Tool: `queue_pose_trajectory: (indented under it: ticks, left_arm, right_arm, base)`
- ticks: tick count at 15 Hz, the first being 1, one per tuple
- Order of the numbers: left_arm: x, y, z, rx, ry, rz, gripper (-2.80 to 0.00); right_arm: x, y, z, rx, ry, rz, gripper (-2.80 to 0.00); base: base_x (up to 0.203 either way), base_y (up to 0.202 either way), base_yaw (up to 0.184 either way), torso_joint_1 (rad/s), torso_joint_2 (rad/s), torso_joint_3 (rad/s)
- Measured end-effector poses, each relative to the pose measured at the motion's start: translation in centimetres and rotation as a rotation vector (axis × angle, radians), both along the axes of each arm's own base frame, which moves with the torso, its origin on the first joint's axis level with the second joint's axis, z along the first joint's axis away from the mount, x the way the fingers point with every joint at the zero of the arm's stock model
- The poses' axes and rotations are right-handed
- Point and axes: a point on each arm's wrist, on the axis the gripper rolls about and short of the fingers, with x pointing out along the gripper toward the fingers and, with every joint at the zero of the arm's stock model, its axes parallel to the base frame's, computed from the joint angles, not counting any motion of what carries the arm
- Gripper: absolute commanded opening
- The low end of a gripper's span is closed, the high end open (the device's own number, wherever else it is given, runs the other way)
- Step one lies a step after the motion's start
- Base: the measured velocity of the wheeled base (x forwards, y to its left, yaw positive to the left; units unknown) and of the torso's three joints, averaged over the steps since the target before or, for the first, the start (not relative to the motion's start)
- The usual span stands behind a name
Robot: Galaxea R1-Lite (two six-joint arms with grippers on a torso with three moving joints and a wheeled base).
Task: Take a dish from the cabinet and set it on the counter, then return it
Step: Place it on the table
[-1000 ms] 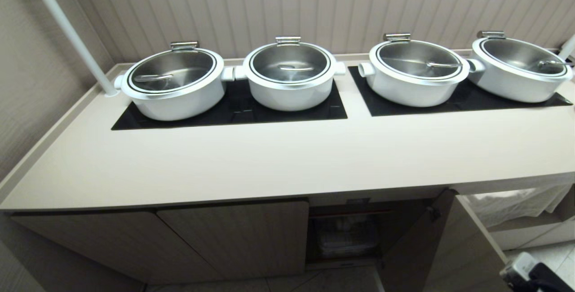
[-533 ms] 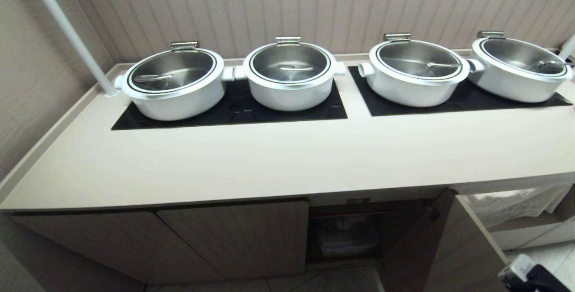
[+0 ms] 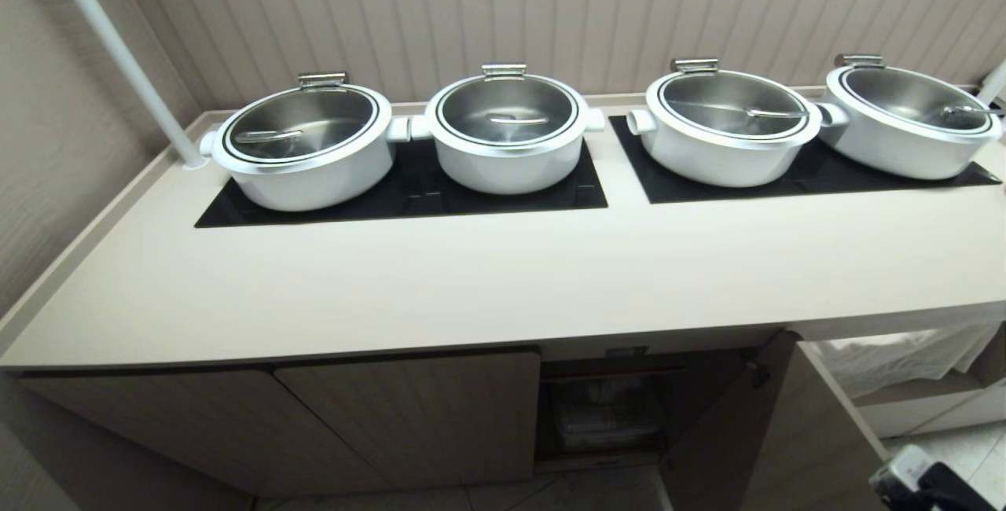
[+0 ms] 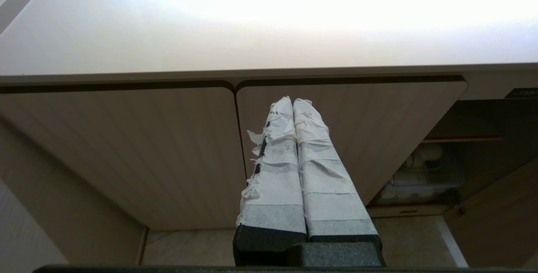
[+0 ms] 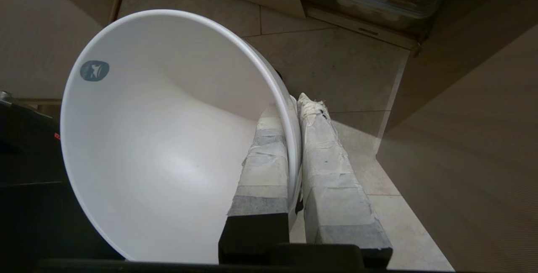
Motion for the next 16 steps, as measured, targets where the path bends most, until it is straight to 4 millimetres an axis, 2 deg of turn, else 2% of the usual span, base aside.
queue_pose_trajectory:
  ticks: [11,16]
  left_arm:
    - [0.0,0.0,0.0,0.0,0.0,0.0,-2.8]
    - [0.0,0.0,0.0,0.0,0.0,0.0,-2.8]
  right_arm:
    - [1.3,1.0,1.6,0.052,0.036,-0.09,-2.8]
    - [1.7,1.2,1.7,0.049,0.031,-0.12,-2.8]
  base:
    - [0.0,0.0,0.0,0.0,0.0,0.0]
    - [0.0,0.0,0.0,0.0,0.0,0.0]
